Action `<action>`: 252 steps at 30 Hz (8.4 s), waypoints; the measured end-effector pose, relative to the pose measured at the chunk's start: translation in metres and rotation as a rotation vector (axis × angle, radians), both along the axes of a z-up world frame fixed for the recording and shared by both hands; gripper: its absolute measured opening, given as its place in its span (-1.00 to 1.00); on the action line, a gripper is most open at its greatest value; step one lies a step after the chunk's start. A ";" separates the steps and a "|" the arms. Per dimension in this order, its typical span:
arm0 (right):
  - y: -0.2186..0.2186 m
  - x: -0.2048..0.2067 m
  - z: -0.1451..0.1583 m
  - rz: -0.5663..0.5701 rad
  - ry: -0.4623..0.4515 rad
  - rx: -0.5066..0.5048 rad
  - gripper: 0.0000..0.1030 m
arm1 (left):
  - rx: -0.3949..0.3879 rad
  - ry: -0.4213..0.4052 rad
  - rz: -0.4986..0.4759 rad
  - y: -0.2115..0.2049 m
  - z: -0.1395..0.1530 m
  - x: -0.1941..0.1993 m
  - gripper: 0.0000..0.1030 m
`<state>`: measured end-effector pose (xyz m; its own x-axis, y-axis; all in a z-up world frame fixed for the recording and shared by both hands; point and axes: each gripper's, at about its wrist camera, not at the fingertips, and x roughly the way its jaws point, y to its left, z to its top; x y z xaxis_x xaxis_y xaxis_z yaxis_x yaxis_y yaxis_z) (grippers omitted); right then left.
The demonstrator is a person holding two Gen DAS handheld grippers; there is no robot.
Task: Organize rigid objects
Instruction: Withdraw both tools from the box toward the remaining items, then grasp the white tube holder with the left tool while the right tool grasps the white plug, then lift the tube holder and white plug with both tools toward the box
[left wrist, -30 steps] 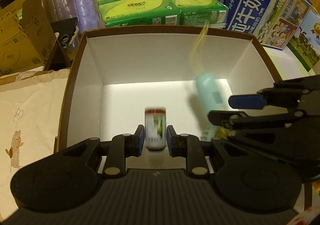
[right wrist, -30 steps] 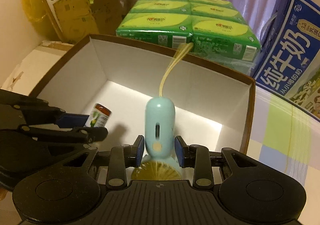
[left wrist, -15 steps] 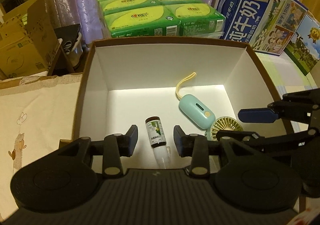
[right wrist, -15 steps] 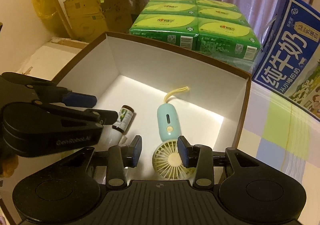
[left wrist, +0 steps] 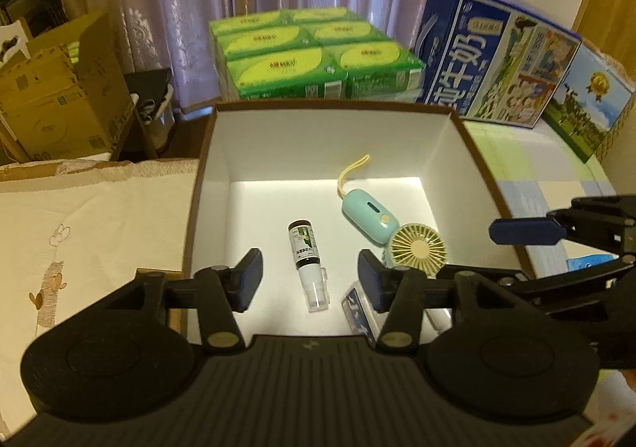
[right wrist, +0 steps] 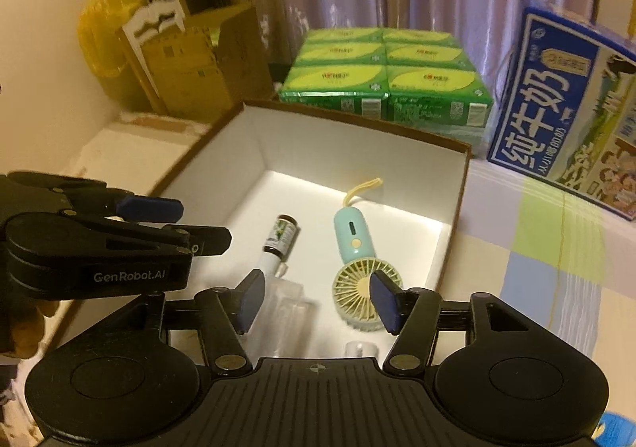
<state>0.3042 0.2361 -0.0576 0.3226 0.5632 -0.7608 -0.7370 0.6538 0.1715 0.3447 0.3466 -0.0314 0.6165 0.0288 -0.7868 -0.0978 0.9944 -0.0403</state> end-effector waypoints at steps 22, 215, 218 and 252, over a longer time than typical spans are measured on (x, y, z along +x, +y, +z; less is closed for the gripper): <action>-0.111 -0.072 0.035 -0.084 0.030 0.159 0.19 | -0.034 -0.099 0.010 -0.053 0.043 -0.115 0.41; -0.401 -0.048 -0.097 -0.205 0.060 -0.258 -0.27 | -0.044 0.265 -0.207 -0.300 -0.111 -0.105 -0.29; -0.397 -0.052 -0.098 -0.202 0.059 -0.261 -0.26 | -0.034 0.265 -0.199 -0.303 -0.110 -0.104 -0.25; -0.362 -0.087 -0.064 -0.108 0.083 -0.147 -0.27 | -0.081 0.113 -0.181 -0.277 -0.044 -0.156 -0.30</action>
